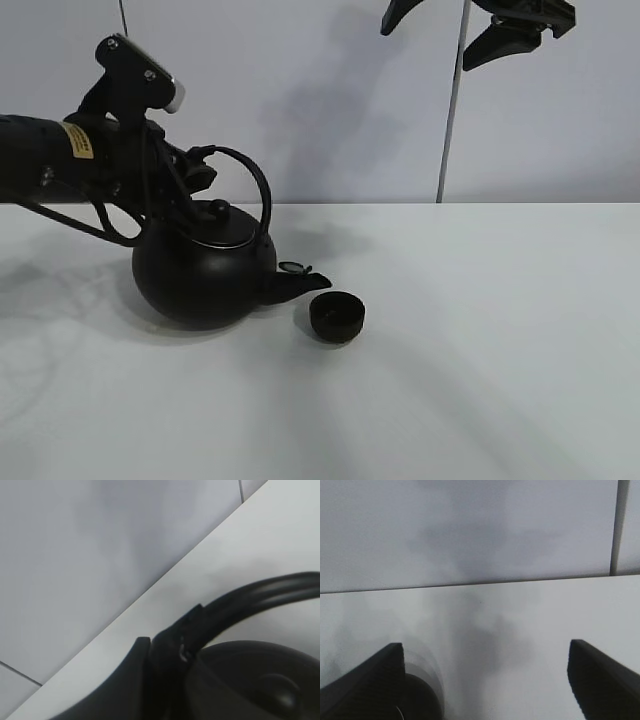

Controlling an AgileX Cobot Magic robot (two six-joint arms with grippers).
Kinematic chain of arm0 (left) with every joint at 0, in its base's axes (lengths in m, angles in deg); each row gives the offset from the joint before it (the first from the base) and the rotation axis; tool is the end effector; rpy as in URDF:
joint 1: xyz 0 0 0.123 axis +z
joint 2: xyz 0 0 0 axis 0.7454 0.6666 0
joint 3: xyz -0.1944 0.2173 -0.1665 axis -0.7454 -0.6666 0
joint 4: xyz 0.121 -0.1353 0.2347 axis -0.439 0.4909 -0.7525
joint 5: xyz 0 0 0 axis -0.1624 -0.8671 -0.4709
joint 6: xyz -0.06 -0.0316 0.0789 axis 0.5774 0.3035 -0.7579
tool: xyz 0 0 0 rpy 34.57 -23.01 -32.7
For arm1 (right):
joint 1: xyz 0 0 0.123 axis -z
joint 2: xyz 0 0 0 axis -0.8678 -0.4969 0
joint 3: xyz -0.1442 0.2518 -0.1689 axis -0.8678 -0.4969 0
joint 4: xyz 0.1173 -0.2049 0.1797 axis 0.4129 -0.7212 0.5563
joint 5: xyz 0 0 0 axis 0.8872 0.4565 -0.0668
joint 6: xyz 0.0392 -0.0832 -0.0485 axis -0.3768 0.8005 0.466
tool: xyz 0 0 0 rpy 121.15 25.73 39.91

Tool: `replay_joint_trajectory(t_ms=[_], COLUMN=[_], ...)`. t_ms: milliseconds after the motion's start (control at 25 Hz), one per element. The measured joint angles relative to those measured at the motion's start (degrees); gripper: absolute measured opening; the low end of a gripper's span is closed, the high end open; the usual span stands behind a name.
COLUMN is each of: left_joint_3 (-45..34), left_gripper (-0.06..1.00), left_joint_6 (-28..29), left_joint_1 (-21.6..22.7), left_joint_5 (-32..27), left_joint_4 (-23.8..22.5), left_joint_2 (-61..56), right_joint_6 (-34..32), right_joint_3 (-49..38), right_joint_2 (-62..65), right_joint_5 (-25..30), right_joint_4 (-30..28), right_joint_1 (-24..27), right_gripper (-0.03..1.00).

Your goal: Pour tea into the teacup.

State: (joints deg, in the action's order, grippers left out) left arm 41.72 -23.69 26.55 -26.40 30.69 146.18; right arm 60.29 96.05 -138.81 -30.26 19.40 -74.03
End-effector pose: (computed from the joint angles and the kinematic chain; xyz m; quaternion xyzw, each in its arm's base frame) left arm 0.3917 -0.1724 0.1527 0.3895 0.7235 -0.0262 0.5694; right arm 0.4646 0.1286 0.3472 -0.0007 0.9032 0.1724 0.3932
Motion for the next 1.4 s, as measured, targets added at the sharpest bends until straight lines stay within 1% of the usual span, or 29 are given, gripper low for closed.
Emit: replay_joint_trajectory(t_ms=[200,440,1000,1400], left_joint_3=[0.97,3.15,3.32,3.32], left_gripper=[0.09,0.09,0.09,0.09], left_joint_6=[-0.80,-1.10,-5.12,-5.47], left_joint_1=[-0.21,-0.33,-1.36,-1.36], left_joint_5=[-0.60,-3.03,-3.35,-3.35], left_joint_4=[0.00,-0.40,-0.51,-0.51], left_joint_2=[0.00,0.00,0.00,0.00], right_joint_6=[-0.02,-0.02,-0.02,-0.02], right_joint_3=[0.00,0.00,0.00,0.00], right_joint_2=[0.00,0.00,0.00,0.00], right_joint_5=[0.00,0.00,0.00,0.00], right_joint_4=[0.00,0.00,0.00,0.00], right_joint_1=[0.00,0.00,0.00,0.00], right_gripper=[0.61,0.61,0.61,0.61])
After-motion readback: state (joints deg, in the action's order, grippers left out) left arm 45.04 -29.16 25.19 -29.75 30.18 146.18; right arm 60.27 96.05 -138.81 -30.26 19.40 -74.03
